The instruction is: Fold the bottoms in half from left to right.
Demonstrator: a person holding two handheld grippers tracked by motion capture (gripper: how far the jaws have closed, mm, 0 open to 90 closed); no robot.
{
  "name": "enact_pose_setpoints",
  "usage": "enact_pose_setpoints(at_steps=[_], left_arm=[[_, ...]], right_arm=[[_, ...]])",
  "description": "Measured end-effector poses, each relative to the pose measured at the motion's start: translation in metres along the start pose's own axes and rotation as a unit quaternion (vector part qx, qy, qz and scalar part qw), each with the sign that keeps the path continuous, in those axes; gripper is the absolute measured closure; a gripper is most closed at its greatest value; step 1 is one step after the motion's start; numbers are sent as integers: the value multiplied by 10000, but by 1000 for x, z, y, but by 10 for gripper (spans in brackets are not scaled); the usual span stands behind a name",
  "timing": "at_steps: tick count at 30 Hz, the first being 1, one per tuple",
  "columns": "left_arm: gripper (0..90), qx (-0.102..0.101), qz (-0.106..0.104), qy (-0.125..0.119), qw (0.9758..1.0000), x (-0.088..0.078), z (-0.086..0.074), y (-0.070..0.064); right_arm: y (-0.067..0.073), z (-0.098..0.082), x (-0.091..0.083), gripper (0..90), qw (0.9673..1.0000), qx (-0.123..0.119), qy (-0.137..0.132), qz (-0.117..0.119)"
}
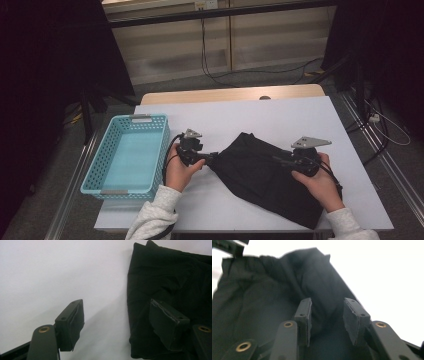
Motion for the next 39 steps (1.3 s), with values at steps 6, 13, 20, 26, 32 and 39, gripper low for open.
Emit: enact_pose_setpoints(at_steps=[6, 13, 20, 26, 32, 39], left_arm=[[275, -11, -16, 26, 10000, 0, -1, 1], [275, -7, -37, 55, 10000, 1, -2, 1], [274, -29, -40, 14, 10000, 1, -1, 1], [269, -11, -47, 59, 10000, 2, -2, 1], [267, 6, -49, 85, 10000, 3, -3, 0], [261, -12, -29, 76, 10000, 2, -3, 0]], right_arm=[[8, 20, 17, 668, 9997, -244, 64, 77], [27, 16, 54, 697, 9967, -415, 602, 364], [18, 25, 34, 886, 9991, -277, 178, 260], [4, 14, 32, 861, 9988, -78, 472, 96], [-1, 4, 31, 709, 9987, -7, 507, -89], [-20, -4, 15, 520, 9990, 168, 335, -228]])
Point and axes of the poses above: each handheld gripper's, and its own axes: x roughly forward along the jaws, z roughly out of its top, y roughly to its left, the point moved 2 cm from there along x, roughly forward along the jaws, and after that the axes turned 7 degrees about y, right-handed, at the moved point
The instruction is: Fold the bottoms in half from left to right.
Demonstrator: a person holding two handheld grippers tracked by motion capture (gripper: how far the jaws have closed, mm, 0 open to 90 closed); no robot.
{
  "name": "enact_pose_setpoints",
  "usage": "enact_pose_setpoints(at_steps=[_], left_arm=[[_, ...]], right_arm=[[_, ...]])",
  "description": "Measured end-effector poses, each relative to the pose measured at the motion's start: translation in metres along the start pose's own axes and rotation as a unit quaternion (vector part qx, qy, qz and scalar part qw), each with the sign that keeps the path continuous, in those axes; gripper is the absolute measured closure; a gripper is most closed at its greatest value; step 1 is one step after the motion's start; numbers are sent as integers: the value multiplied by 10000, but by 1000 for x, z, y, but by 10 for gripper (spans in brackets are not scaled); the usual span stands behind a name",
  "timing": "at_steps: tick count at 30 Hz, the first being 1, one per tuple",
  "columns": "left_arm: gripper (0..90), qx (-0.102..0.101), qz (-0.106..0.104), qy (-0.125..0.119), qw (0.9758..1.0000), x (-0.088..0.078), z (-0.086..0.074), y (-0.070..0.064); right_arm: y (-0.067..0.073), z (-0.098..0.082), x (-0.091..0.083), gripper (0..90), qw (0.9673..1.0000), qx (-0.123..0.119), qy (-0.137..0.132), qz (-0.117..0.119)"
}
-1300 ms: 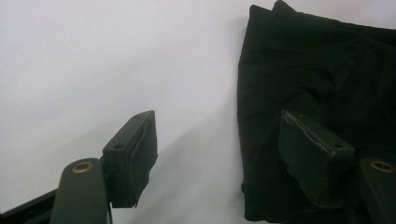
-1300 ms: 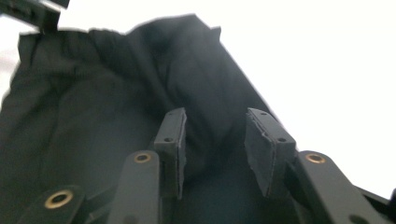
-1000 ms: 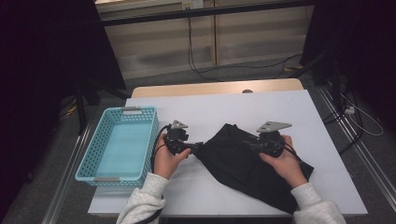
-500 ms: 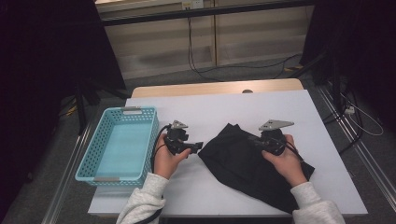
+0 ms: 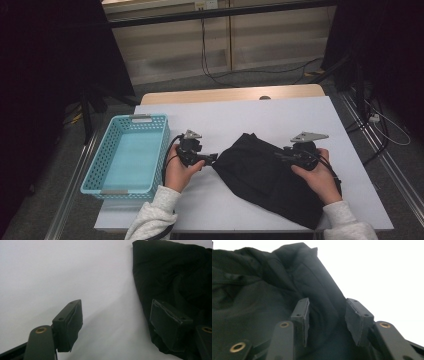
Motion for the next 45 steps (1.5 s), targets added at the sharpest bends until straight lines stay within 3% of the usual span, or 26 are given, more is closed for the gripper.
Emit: enact_pose_setpoints(at_steps=[2, 4, 6, 9, 11, 12, 15, 20, 26, 45], left_arm=[[258, 37, 13, 11, 10000, 0, 0, 0], [254, 76, -6, 43, 10000, 0, 0, -1], [251, 61, 3, 56, 10000, 1, -1, -1], [249, 47, 22, 49, 10000, 1, -2, 0], [249, 31, 19, 35, 10000, 1, -2, 0], [249, 57, 28, 52, 10000, -1, -2, 0], [249, 77, 38, 25, 10000, -2, -1, 0], [247, 54, 33, -32, 10000, -3, -1, -1], [235, -5, -26, -81, 10000, -7, 0, -1], [184, 105, -276, -4, 9996, -5, -2, -9]], right_arm=[[-1, -3, 5, 462, 10000, 21, 73, 20], [1, -5, 10, 463, 9998, -23, 122, 146], [5, -5, 15, 480, 9997, -97, 202, 86], [9, -3, 17, 665, 9995, -185, 109, 226], [11, -3, 18, 700, 9992, -248, 122, 271], [16, -2, 18, 801, 9987, -394, 115, 297], [18, 2, 16, 842, 9986, -453, 79, 273], [17, 11, 2, 851, 9987, -168, -148, 466], [18, 20, -17, 851, 9975, -53, -345, 607], [-5, -8, -41, 852, 9968, 373, -286, 652]])
Point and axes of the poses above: each handheld gripper's, and its own axes: x roughly forward along the jaws, z roughly out of its top, y roughly to its left, the point moved 2 cm from there along x, roughly forward along the jaws, and after that the axes turned 7 degrees about y, right-handed, at the moved point
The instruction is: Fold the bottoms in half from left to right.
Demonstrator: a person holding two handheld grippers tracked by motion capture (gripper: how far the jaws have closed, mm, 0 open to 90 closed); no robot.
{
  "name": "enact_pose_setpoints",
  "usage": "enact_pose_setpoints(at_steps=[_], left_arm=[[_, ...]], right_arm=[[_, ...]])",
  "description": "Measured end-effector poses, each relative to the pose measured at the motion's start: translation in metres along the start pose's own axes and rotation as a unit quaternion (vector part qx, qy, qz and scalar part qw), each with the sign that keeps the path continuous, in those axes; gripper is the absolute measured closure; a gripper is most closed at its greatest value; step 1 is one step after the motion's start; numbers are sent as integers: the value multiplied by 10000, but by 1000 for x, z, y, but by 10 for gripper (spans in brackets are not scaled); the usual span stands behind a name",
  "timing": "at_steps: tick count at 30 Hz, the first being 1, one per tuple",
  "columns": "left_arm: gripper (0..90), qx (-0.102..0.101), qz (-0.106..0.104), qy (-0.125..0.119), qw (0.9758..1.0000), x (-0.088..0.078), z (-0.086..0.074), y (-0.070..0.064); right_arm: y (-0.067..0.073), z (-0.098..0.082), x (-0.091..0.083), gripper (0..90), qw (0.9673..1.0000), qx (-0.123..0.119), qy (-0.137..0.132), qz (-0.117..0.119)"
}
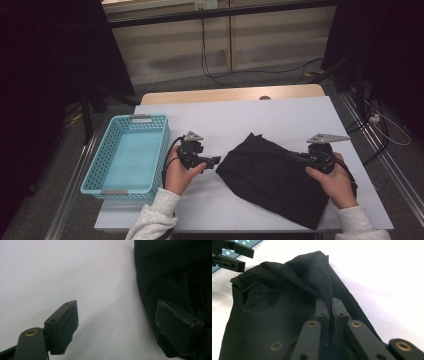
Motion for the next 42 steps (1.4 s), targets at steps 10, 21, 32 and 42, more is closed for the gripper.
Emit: enact_pose_setpoints(at_steps=[10, 21, 32, 42], left_arm=[[173, 7, -16, -7, 10000, -3, 2, -2], [170, -16, -30, -41, 10000, -4, 2, -3], [166, 59, -111, 4, 9999, -1, 8, -4], [163, 36, -100, 63, 9999, 2, 6, -2]], right_arm=[[-2, -5, -1, 851, 9999, -50, 64, -63], [1, -5, -3, 851, 9999, -103, 61, -40], [-1, -11, -9, 851, 10000, -40, 46, -53], [-2, -12, -5, 851, 9999, -79, 107, -10]])
Point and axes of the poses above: each handheld gripper's, and its own axes: x roughly forward along the jaws, z roughly out of its top, y roughly to its left, the point moved 2 cm from there along x, roughly forward along the jaws, and after that the axes turned 7 degrees about y, right-handed, at the moved point
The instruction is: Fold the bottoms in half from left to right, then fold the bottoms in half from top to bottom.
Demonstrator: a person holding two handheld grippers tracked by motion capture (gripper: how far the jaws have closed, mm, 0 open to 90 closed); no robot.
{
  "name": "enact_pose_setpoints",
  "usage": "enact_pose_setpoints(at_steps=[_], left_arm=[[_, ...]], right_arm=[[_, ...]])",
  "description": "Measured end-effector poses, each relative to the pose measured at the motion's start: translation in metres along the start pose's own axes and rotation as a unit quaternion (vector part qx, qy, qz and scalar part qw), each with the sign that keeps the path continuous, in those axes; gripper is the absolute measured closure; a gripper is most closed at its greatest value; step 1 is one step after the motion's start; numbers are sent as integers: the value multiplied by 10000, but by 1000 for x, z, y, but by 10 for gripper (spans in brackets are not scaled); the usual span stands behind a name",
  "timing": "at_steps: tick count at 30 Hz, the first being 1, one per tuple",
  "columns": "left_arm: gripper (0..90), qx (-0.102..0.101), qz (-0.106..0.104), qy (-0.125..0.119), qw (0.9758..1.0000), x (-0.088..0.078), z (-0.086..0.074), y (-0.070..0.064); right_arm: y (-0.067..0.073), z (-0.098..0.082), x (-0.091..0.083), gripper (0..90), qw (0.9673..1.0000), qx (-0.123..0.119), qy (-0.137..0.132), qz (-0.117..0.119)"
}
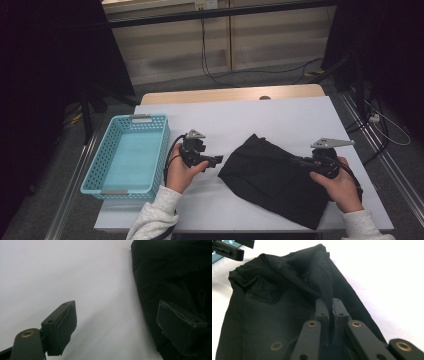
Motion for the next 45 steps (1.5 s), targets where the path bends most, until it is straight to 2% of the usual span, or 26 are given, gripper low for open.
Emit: enact_pose_setpoints(at_steps=[7, 8, 10, 20, 29, 35, 40, 44, 45], left_arm=[[160, -74, -24, -56, 10000, 0, 2, 1], [160, -26, 25, -23, 10000, 0, 2, 1], [160, -31, -41, -35, 10000, 1, 3, -1], [160, 52, -81, -51, 9999, 1, 5, -7], [160, 38, -62, -33, 10000, 3, 4, -4], [160, 80, -47, -65, 9999, 0, 6, -10], [160, 113, -76, -112, 9998, -1, 8, -13], [160, 152, -104, -81, 9998, 0, 8, -16], [160, 131, -53, -97, 9999, 0, 8, -17]], right_arm=[[1, 1, 0, 851, 10000, -51, 0, -7], [1, 0, -1, 851, 10000, -38, 18, -8], [0, -2, -3, 851, 10000, -43, 20, -47], [4, -4, -7, 851, 10000, -26, 27, -78], [4, -1, -8, 850, 10000, -55, 10, -64], [4, -4, -12, 850, 10000, -55, -21, -75], [10, -3, -15, 850, 9999, -92, -41, -78], [8, -3, -16, 850, 9999, -69, -40, -95], [7, -3, -17, 850, 9999, -50, -55, -106]])
Point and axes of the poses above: each handheld gripper's, and its own axes: x roughly forward along the jaws, z roughly out of its top, y roughly to its left, the point moved 2 cm from there along x, roughly forward along the jaws, and after that the axes turned 7 degrees about y, right-handed, at the moved point
